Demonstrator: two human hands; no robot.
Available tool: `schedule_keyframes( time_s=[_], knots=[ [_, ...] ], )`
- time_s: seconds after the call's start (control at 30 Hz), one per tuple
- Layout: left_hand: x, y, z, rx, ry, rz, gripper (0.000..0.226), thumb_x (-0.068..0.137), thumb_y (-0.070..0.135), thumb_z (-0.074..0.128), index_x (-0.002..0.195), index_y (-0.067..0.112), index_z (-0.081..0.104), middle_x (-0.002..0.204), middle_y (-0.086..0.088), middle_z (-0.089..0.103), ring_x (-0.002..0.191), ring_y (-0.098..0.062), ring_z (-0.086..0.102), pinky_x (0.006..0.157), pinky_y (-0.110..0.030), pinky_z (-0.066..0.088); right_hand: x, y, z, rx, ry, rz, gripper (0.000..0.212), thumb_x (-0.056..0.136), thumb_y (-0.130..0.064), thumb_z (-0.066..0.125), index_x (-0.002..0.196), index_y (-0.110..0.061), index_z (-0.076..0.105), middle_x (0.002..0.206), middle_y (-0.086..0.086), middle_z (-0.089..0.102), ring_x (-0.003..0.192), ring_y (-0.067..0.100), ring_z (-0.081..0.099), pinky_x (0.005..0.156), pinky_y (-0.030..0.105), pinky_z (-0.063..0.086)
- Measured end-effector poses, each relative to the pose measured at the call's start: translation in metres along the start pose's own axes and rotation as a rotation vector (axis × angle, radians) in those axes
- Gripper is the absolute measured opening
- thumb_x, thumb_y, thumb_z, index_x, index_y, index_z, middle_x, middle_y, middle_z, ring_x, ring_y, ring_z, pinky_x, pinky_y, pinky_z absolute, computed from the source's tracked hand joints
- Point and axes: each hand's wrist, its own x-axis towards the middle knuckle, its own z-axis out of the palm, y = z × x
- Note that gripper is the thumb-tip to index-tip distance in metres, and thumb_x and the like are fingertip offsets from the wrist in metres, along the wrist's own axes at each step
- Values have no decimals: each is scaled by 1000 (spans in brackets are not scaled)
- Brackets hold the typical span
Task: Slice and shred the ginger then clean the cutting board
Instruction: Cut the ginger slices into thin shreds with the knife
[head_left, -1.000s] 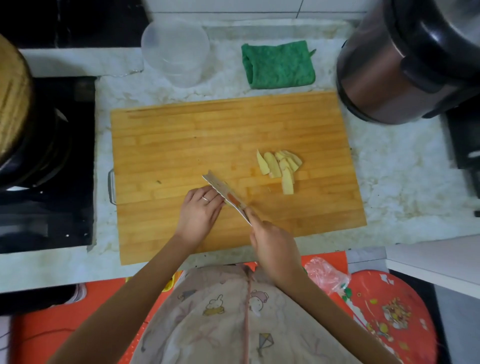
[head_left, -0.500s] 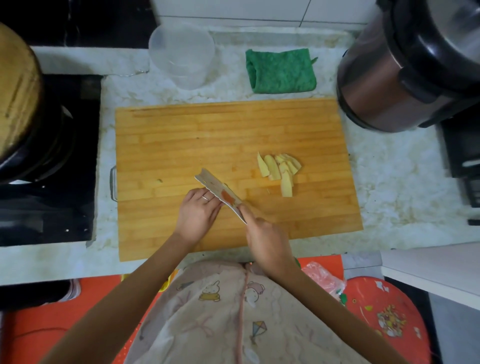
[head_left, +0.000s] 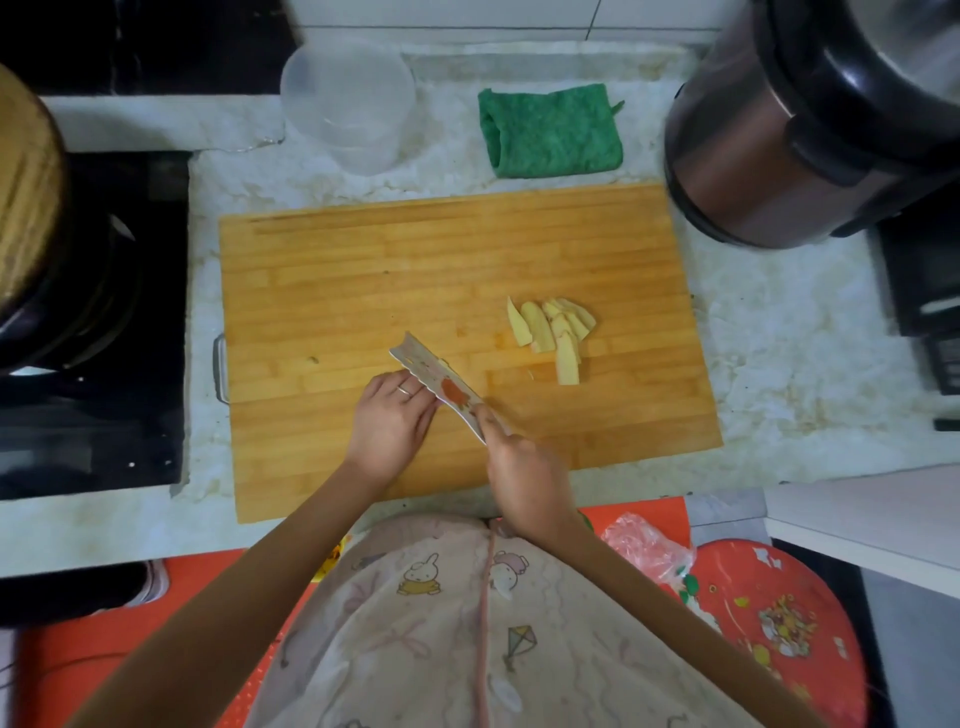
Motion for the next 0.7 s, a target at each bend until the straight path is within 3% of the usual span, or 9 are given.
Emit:
schedule_keyframes(
  time_s=[0.13,0.3,0.37,0.5,0.63,0.7],
  knots=[
    [1,2,0,2,25,-1,46,103,29,35,86,7,71,87,-8,70,89,-22,54,78,-32,41,-1,0,-4,0,27,-6,75,45,4,82,116,-14,65,43,-9,21,29,9,19,36,13,1],
    [-3,1,0,11,37,-3,22,89,16,54,81,5,71,79,-9,69,83,-24,56,76,-30,40,-10,-6,-9,-5,19,10,70,46,1,83,112,-16,68,43,-10,18,29,9,17,38,10,-3],
    [-2,2,-1,-2,35,-10,21,88,16,54,81,5,71,80,-9,68,84,-22,53,76,-30,41,-10,-5,-8,-2,25,22,70,45,1,83,111,-16,69,40,-9,21,27,9,19,34,11,0],
    [-1,3,-3,-11,-7,-29,22,91,18,53,86,6,72,85,-8,69,80,-28,62,77,-30,42,-10,-7,-10,3,-54,35,68,57,1,79,121,-16,63,39,-5,45,31,10,27,34,18,16],
    [0,4,-6,-21,-32,-36,25,93,19,51,87,7,72,86,-7,70,80,-29,65,77,-30,43,-6,-7,-6,25,-55,50,72,52,6,79,119,-14,64,35,-4,38,29,11,25,35,16,15],
    [1,4,-7,-32,-44,-44,29,96,22,48,89,8,72,87,-7,69,82,-27,63,76,-31,44,-2,-11,-6,27,-82,38,70,58,9,75,123,-13,61,37,-2,42,28,14,37,35,17,19]
  ],
)
